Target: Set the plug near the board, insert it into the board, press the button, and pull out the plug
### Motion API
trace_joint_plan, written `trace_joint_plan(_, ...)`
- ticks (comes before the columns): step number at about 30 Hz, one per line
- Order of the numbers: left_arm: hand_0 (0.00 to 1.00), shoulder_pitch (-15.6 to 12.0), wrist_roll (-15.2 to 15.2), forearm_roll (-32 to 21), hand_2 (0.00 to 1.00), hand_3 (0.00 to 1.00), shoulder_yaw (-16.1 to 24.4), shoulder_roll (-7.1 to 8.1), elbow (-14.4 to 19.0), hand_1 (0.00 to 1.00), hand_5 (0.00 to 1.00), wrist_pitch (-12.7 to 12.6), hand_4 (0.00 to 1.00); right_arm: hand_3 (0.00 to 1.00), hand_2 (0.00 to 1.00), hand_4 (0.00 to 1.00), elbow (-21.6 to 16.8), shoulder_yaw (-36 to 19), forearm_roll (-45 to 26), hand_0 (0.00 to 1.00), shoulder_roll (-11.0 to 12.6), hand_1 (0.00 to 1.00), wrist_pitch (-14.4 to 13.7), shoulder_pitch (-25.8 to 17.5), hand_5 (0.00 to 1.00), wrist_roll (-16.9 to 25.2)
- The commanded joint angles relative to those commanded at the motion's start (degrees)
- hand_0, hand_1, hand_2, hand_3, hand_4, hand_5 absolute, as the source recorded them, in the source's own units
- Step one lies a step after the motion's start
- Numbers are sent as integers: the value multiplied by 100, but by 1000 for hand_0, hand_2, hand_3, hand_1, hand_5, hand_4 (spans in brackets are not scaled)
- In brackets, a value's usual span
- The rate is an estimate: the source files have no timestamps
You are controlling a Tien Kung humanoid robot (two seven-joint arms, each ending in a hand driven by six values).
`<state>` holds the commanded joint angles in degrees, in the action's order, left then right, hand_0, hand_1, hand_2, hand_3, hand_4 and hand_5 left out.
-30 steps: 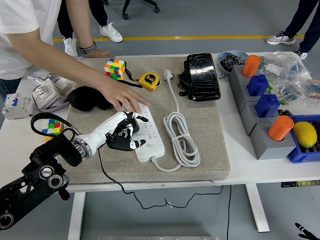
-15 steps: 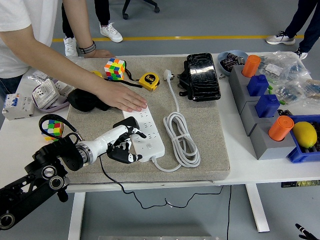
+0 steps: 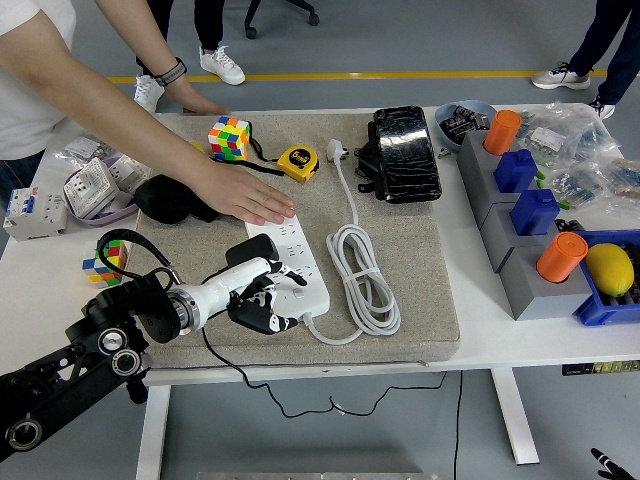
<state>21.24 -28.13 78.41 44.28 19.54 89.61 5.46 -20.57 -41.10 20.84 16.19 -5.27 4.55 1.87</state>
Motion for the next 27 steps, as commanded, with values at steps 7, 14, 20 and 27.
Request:
trace_joint_plan(7,60,55,-115,95,150,755,-69,-17,-138,102,2,41,771,549,618,959,-2,-14,6,569,2,640,-1,-2,529,1)
trace_joint_plan(14,60,52,-164,133,149,755,-86,2,-197,102,2,62,771,549,618,959,-5,-23,15,569,-2,640,-1,-12,530,1)
trace_joint_plan(20,62,71,-159,72,150,747,-128,-2,-212,102,2,83,770,549,618,959,-29,-73,57,569,-2,639,-4,-3,529,2)
trace_joint_plan(27,62,111,-166,45,149,746,-196,-13,-240,101,2,89,771,549,618,960,-29,-75,56,570,-2,639,-7,-8,528,2)
